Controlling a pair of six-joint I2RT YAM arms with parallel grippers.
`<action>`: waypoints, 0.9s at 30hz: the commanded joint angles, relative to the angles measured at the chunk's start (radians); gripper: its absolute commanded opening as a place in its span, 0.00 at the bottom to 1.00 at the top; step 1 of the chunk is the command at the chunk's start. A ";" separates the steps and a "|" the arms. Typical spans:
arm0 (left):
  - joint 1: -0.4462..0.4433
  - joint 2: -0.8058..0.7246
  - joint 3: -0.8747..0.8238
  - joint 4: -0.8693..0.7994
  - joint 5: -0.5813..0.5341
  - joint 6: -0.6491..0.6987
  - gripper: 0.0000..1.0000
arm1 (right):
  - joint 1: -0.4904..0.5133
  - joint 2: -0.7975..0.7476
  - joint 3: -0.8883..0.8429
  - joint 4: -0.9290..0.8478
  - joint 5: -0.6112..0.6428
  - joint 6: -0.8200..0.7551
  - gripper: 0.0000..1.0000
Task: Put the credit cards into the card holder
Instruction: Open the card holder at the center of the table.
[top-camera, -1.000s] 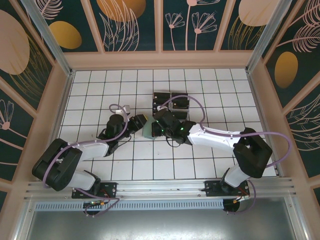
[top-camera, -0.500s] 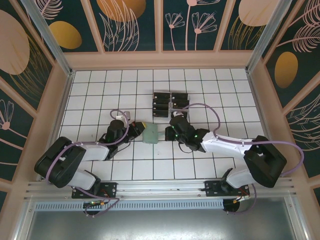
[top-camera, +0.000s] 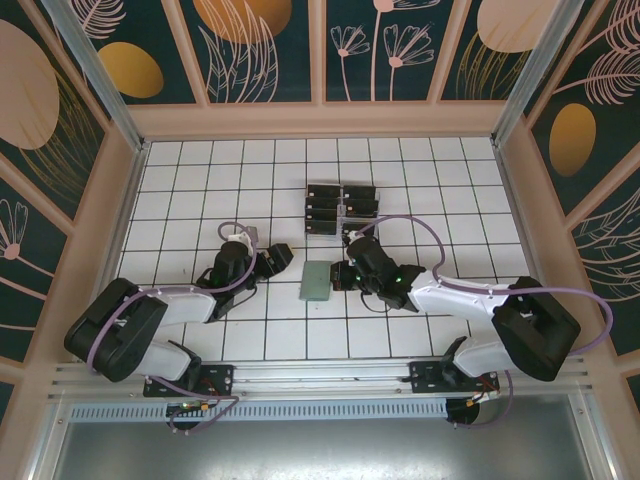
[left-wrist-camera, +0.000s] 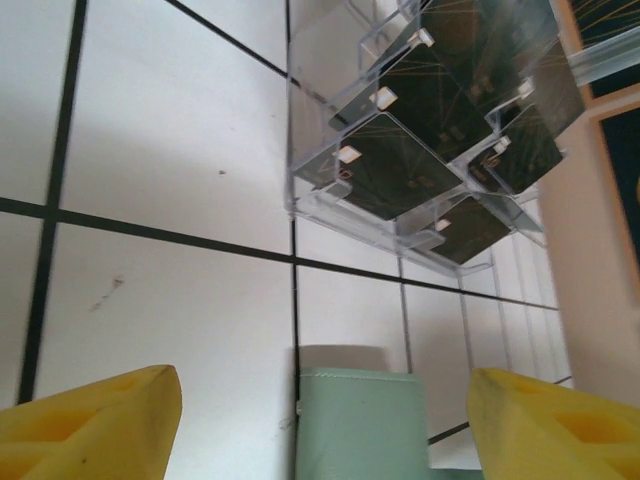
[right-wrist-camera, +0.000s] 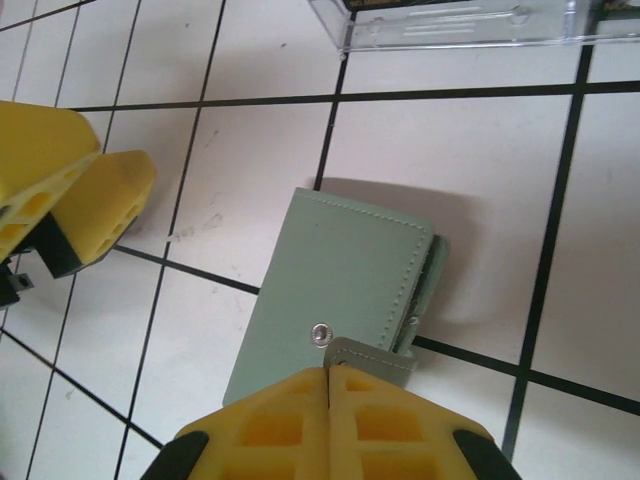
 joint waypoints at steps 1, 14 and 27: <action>0.001 -0.030 0.049 -0.116 -0.016 0.082 0.77 | 0.010 -0.017 0.003 0.051 -0.046 -0.002 0.00; -0.012 -0.044 0.119 -0.174 0.040 0.106 0.81 | 0.023 -0.056 0.077 0.052 -0.062 0.008 0.00; -0.036 -0.009 0.170 -0.170 0.060 0.103 0.82 | 0.023 -0.053 0.076 0.060 -0.053 0.014 0.00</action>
